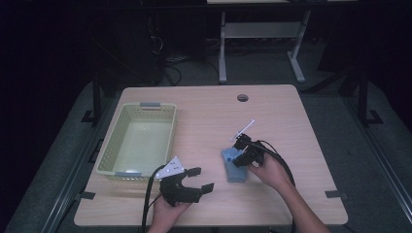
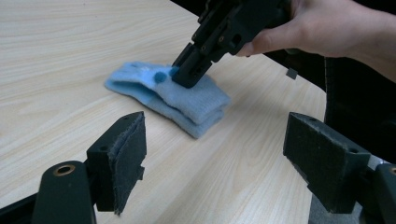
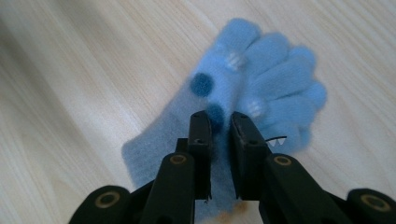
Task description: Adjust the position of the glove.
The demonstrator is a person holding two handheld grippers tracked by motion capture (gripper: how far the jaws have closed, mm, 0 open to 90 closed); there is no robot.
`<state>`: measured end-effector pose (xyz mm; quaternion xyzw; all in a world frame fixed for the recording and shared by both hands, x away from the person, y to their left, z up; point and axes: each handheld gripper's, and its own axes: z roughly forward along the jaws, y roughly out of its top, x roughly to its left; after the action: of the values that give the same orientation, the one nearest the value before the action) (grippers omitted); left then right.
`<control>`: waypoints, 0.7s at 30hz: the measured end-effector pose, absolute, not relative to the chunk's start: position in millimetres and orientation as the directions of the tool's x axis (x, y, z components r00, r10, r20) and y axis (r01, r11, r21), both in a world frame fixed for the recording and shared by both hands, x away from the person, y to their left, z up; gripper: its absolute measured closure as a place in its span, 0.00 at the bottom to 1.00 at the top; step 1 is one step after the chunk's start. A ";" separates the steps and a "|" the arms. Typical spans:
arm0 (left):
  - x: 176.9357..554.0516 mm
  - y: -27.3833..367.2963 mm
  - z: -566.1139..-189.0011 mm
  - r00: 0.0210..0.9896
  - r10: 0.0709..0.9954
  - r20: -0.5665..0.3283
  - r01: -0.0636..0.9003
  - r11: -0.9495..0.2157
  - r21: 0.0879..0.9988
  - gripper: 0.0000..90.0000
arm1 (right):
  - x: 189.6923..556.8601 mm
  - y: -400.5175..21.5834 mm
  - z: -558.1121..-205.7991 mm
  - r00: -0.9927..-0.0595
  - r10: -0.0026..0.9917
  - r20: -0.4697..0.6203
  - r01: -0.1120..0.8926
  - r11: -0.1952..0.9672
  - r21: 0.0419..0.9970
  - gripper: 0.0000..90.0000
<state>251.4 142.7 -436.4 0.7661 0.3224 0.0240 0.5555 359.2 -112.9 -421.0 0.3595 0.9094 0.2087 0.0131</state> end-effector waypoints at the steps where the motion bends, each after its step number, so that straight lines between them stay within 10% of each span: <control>1: 251.5 142.8 -436.0 0.792 0.520 -0.320 0.465 -0.174 0.868 0.23 | 359.3 -112.9 -421.8 -0.741 0.659 0.129 0.649 0.654 0.389 0.88; 15: 251.9 141.5 -437.9 0.790 0.520 -0.326 0.474 -0.179 0.862 0.23 | 358.3 -116.1 -417.9 -0.720 0.684 0.119 0.661 0.624 0.417 0.72; 21: 251.4 141.0 -437.8 0.791 0.518 -0.326 0.473 -0.180 0.863 0.23 | 360.3 -117.4 -417.8 -0.709 0.694 0.123 0.669 0.609 0.426 0.85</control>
<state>251.4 141.0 -437.8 0.7679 0.3225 0.0203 0.5531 360.3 -117.4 -417.8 0.3802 0.8964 0.2261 0.0271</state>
